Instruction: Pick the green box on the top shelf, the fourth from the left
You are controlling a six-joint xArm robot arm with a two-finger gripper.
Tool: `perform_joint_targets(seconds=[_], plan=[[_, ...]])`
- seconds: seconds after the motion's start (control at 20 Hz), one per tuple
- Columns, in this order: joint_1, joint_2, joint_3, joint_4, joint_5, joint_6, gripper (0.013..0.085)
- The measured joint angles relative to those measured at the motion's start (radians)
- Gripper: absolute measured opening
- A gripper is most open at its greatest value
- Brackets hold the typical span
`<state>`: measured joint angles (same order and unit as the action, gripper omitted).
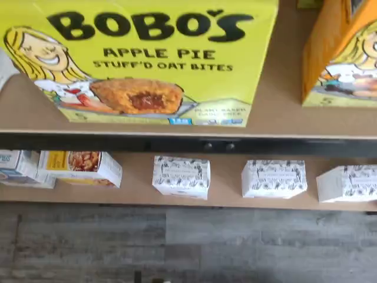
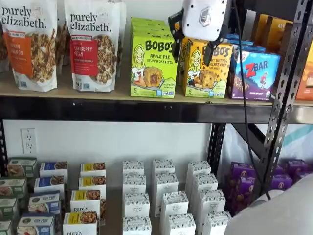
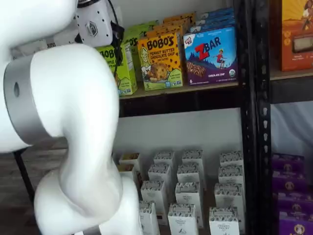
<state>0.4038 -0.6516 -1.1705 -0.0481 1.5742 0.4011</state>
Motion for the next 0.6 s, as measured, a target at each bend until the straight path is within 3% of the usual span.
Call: perform_joint_targets(seconds=[0.6], plan=[[0.024, 0.105, -0.050, 0.003, -0.080, 0.025, 0.0850]])
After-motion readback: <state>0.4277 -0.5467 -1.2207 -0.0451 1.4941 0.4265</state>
